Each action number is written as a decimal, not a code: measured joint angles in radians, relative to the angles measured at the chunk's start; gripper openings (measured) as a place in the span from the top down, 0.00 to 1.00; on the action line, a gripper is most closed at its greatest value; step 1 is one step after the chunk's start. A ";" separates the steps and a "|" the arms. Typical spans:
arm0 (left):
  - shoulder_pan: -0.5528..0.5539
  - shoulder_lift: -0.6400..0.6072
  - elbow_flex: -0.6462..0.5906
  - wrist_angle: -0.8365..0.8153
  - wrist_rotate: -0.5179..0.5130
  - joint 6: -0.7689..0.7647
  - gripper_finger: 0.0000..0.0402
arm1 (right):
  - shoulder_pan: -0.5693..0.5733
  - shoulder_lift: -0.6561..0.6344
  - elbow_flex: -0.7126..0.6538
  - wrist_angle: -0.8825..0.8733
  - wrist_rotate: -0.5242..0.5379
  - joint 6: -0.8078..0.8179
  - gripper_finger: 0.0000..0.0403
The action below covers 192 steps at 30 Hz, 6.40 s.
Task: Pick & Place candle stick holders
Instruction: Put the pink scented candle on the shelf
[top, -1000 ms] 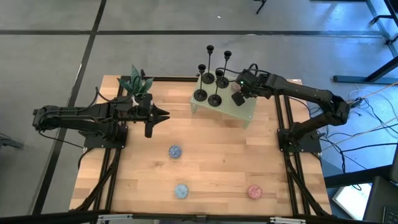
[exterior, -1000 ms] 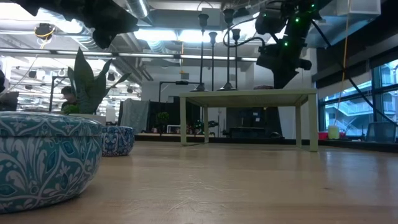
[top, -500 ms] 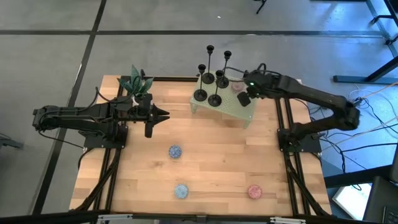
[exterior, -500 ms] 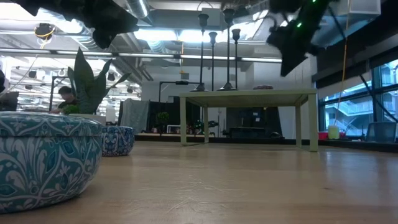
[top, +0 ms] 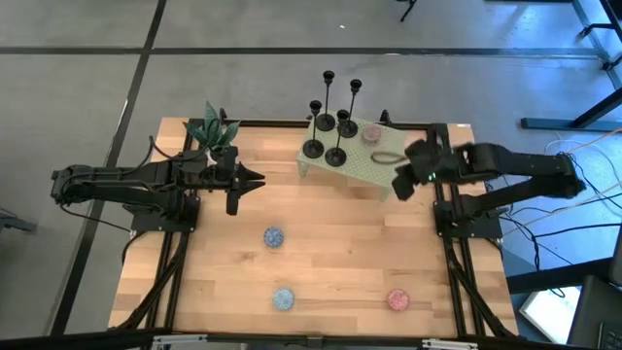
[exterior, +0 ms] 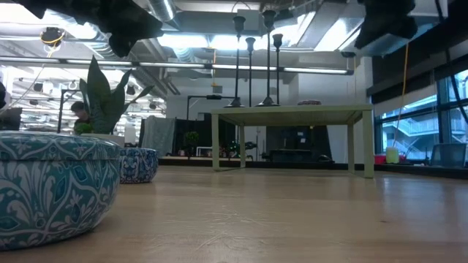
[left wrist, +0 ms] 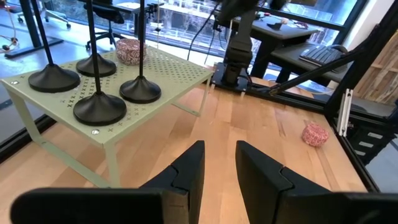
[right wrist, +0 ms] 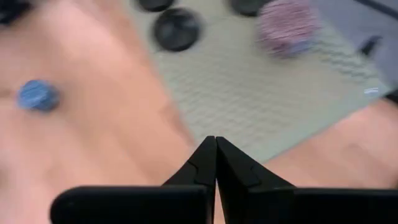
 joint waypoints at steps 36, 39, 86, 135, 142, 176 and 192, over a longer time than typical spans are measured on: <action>0.000 0.066 0.000 0.015 0.120 0.104 0.78 | 0.270 0.286 -0.382 1.164 -0.156 -0.412 0.45; 0.000 0.085 0.000 0.015 0.120 0.106 0.78 | 0.273 0.292 -0.383 1.168 -0.234 -0.397 0.38; -0.291 0.514 0.000 0.118 0.069 0.228 0.35 | 0.343 0.291 -0.382 1.167 -0.180 -0.464 0.26; -0.290 0.514 0.000 0.113 0.028 0.176 0.35 | 0.676 0.346 -0.382 0.904 0.213 -0.151 0.27; -0.290 0.514 0.000 0.114 0.027 0.175 0.35 | 0.683 0.346 -0.382 0.971 0.160 -0.010 0.23; -0.290 0.514 0.000 0.113 0.027 0.175 0.35 | 0.798 0.345 -0.382 0.699 -0.286 0.315 0.02; -0.290 0.514 0.000 0.114 0.027 0.175 0.35 | 0.967 0.463 -0.381 0.716 -0.192 0.435 0.02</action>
